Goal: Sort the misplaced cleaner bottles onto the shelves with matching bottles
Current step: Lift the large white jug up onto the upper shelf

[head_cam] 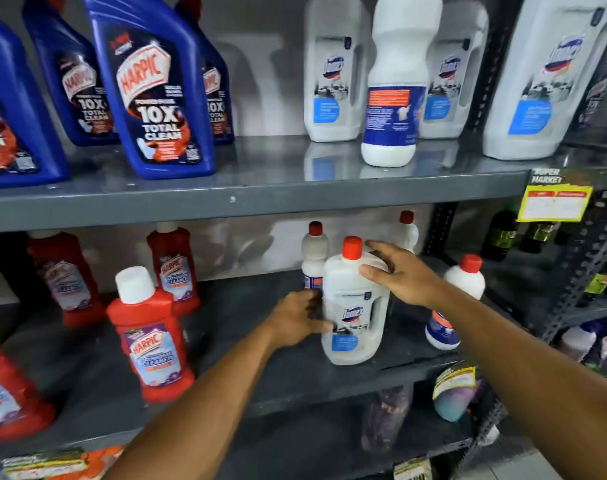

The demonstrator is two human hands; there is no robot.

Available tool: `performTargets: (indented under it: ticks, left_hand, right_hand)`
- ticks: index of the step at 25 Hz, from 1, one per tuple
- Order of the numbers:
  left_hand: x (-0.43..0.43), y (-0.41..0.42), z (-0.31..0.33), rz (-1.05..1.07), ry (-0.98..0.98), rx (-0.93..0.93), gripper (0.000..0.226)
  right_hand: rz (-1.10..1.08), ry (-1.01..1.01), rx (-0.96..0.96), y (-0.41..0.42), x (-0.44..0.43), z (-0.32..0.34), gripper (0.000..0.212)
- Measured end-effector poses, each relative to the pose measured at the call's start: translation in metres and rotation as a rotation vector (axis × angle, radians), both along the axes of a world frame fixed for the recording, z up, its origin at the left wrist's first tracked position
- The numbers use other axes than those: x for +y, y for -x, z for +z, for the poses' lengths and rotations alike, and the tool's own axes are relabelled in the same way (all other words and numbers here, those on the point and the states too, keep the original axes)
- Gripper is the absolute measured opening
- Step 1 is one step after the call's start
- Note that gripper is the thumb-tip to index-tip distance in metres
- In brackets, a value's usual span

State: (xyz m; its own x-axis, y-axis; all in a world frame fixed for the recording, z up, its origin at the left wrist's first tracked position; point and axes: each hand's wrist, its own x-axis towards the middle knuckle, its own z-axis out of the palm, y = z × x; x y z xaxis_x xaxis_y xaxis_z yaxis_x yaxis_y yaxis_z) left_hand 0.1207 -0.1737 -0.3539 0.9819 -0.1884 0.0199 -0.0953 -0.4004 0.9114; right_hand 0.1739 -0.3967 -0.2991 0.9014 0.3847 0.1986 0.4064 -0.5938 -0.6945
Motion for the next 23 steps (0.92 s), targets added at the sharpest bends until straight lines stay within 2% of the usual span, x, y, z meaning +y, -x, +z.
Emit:
performTargets:
  ticks: [5,10,14,18,20,23]
  left_hand:
    - [-0.019,-0.025,-0.007,0.083,0.004,0.080,0.036]
    - [-0.017,-0.001,-0.006,0.161,-0.016,0.074,0.039]
    - [0.002,0.055,0.015,0.103,-0.060,0.029,0.040]
    - [0.008,0.113,0.078,-0.025,0.057,0.026,0.039]
    - [0.011,0.135,0.124,-0.064,0.084,-0.055,0.038]
    - [0.011,0.152,0.197,0.005,0.123,-0.239,0.036]
  right_hand:
    - [0.102,-0.047,0.031,-0.017,-0.008,-0.016,0.063]
    - [0.160,-0.038,-0.168,-0.006,-0.007,-0.025,0.073]
    - [0.271,-0.005,-0.311,0.039,-0.005,-0.011,0.065]
    - [0.305,-0.090,-0.524,0.086,-0.001,0.048,0.059]
    - [0.292,-0.159,-0.642,0.106,0.002,0.096,0.058]
    - [0.256,-0.226,-0.774,0.125,0.011,0.180,0.047]
